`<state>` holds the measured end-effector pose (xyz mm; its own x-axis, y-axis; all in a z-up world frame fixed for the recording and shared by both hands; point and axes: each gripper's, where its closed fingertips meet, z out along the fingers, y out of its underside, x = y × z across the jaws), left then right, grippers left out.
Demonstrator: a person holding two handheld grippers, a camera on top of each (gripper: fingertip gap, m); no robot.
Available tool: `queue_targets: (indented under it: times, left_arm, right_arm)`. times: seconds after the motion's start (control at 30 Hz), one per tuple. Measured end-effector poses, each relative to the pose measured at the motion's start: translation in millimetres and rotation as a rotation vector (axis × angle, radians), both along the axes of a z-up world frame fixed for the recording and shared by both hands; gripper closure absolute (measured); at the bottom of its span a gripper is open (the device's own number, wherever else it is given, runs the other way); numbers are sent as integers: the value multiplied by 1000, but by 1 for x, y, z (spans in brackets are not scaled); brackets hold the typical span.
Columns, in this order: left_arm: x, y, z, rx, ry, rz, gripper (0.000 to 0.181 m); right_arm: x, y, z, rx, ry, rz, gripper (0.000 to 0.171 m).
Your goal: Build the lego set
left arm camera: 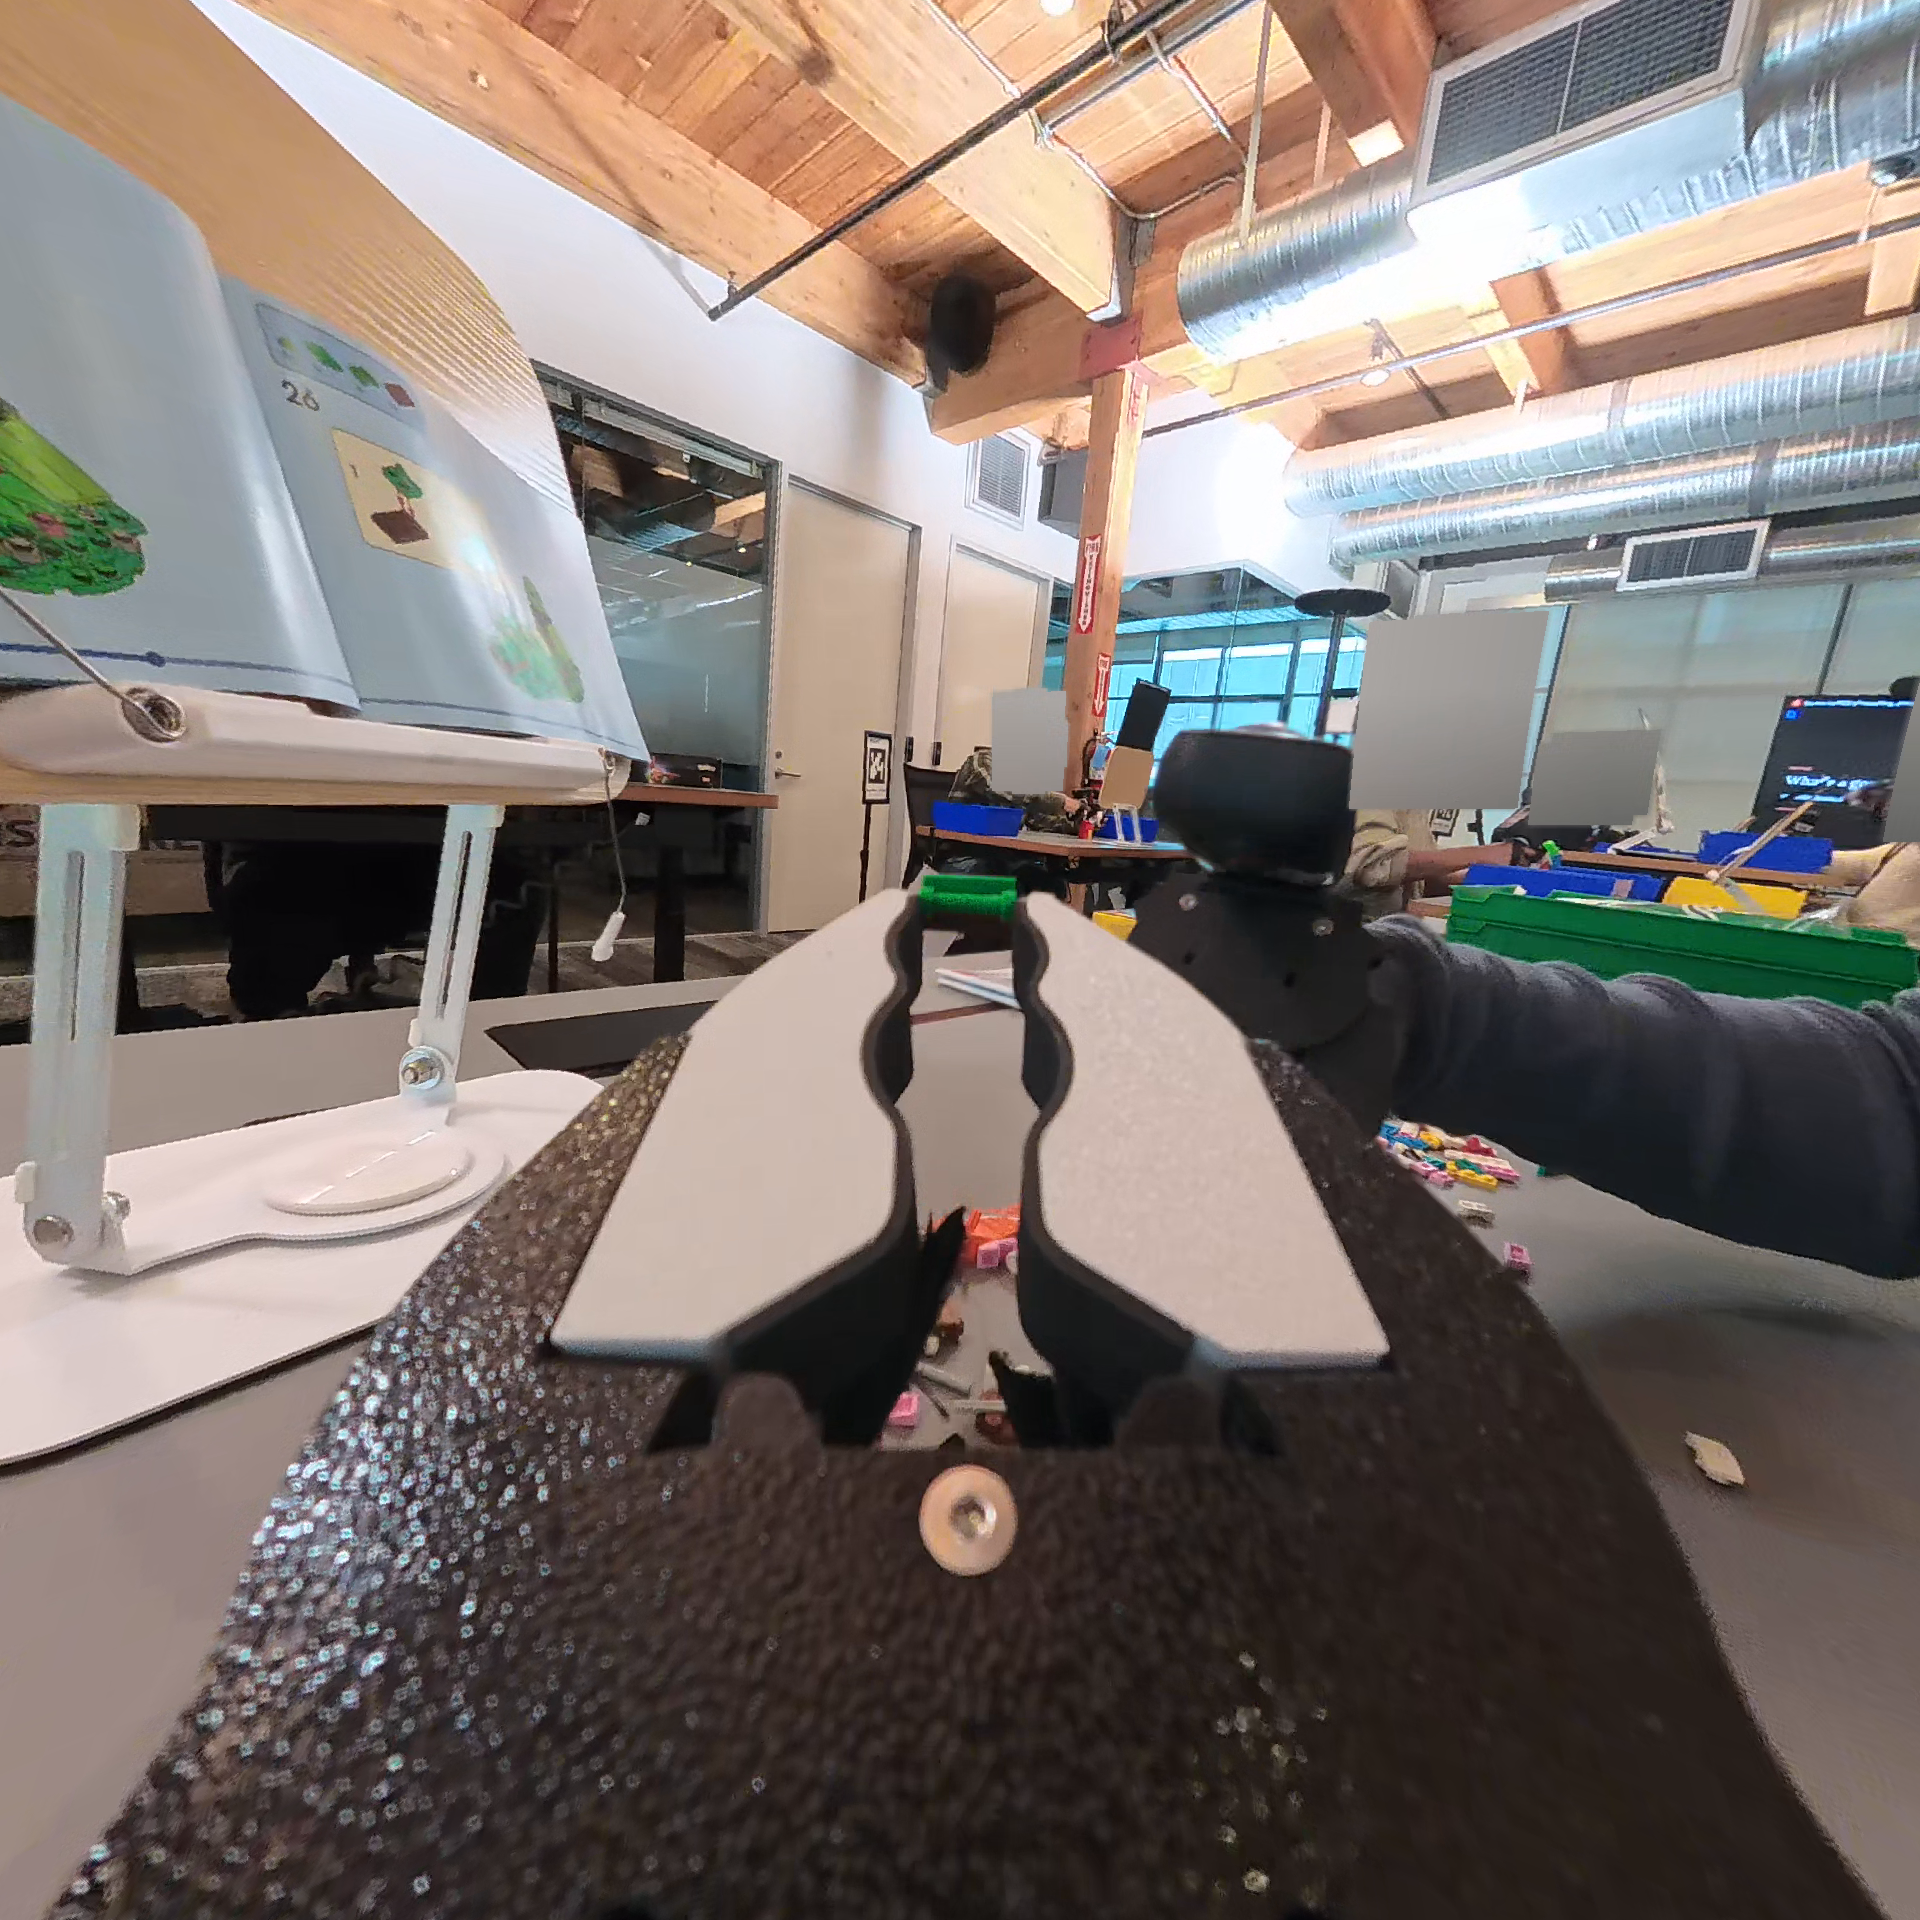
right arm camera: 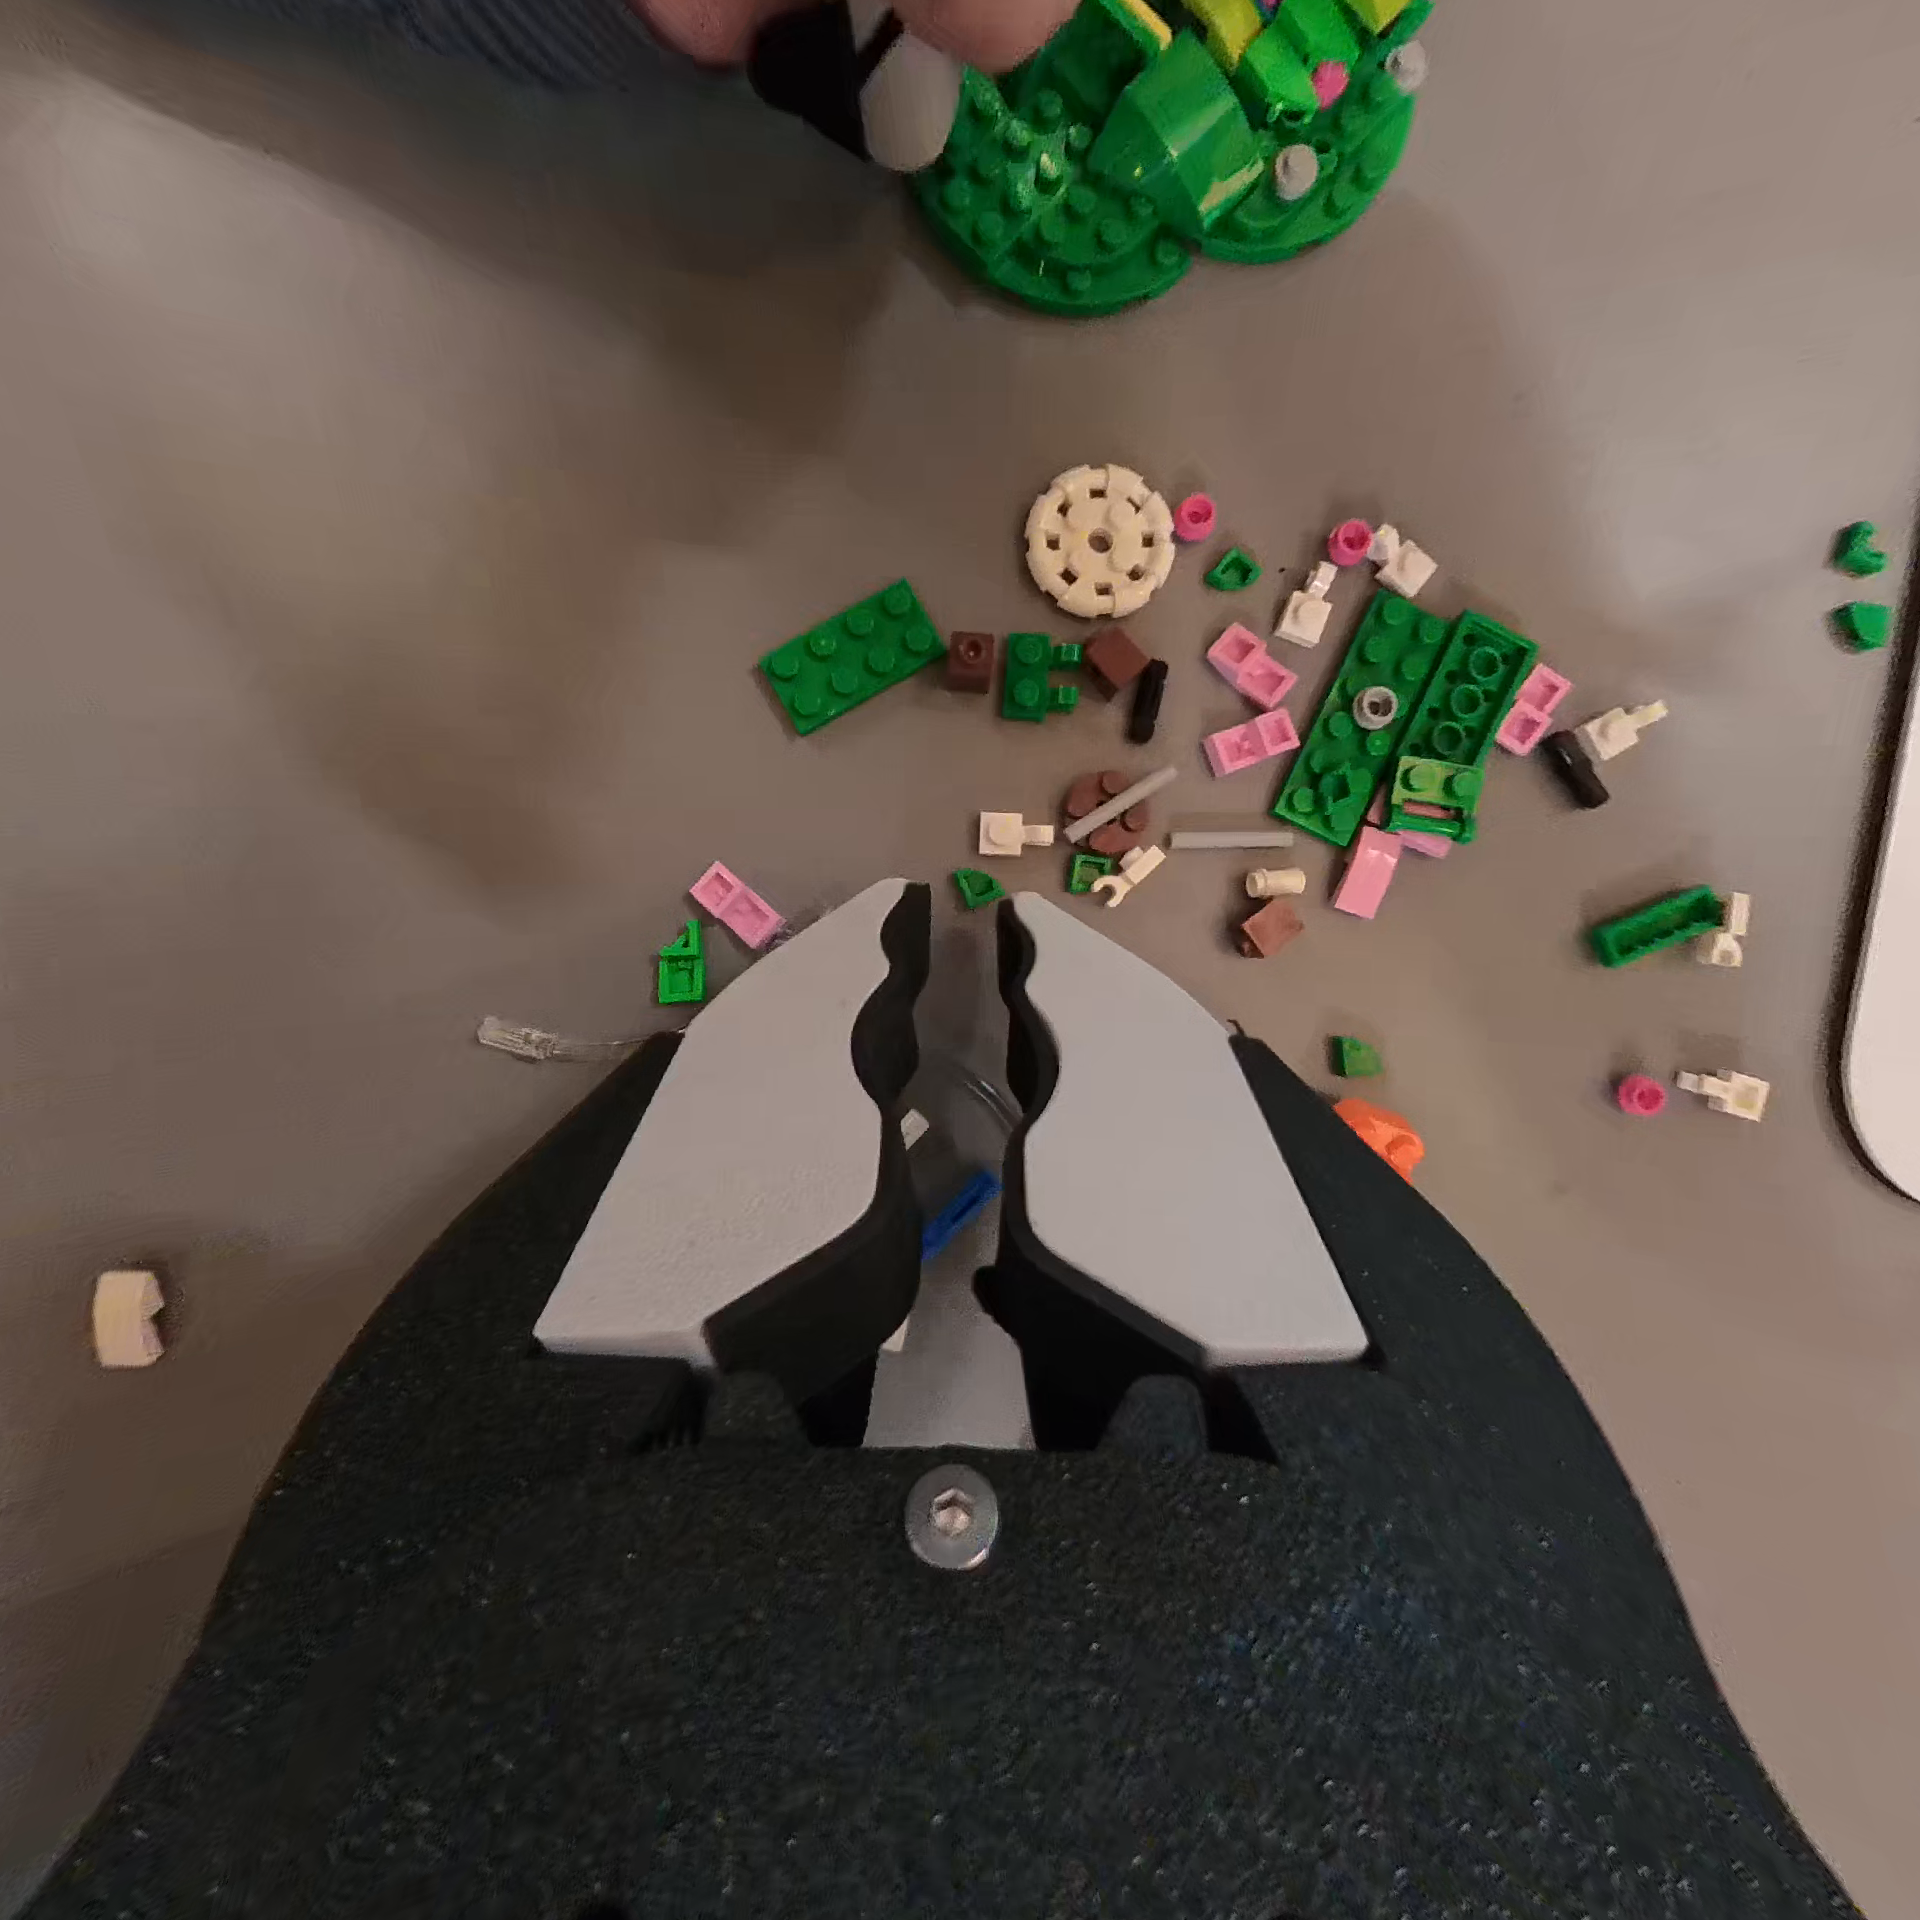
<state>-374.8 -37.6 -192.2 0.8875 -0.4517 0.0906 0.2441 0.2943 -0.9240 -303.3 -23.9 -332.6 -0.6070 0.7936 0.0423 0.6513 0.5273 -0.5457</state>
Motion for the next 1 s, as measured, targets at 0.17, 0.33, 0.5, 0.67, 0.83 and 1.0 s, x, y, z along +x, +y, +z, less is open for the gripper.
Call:
queue_targets:
  times: [0.17, 0.33, 0.5, 0.67, 0.83, 1.0]
  left_arm:
    - [1, 0, 1, -1, -12, -12, 166]
    - [4, 0, 1, -5, -15, -34, 166]
    - [8, 1, -1, -13, -11, -55, 166]
    - [11, 1, -2, -22, -10, -71, 166]
    - [13, 1, -3, -25, -4, -80, 166]
    - [15, 1, -3, -32, -17, -102, 166]
  right_arm:
    - [-4, 7, -6, 51, -8, 1, 164]
    - [-9, 13, -9, 70, 7, -19, 165]
    - [-18, 16, -10, 53, 24, -50, 164]
    - [-21, 15, -10, 58, 39, -47, 168]
    - [-19, 17, -3, 141, 133, -4, 170]
    - [-2, 7, 20, 310, 376, 154, 170]
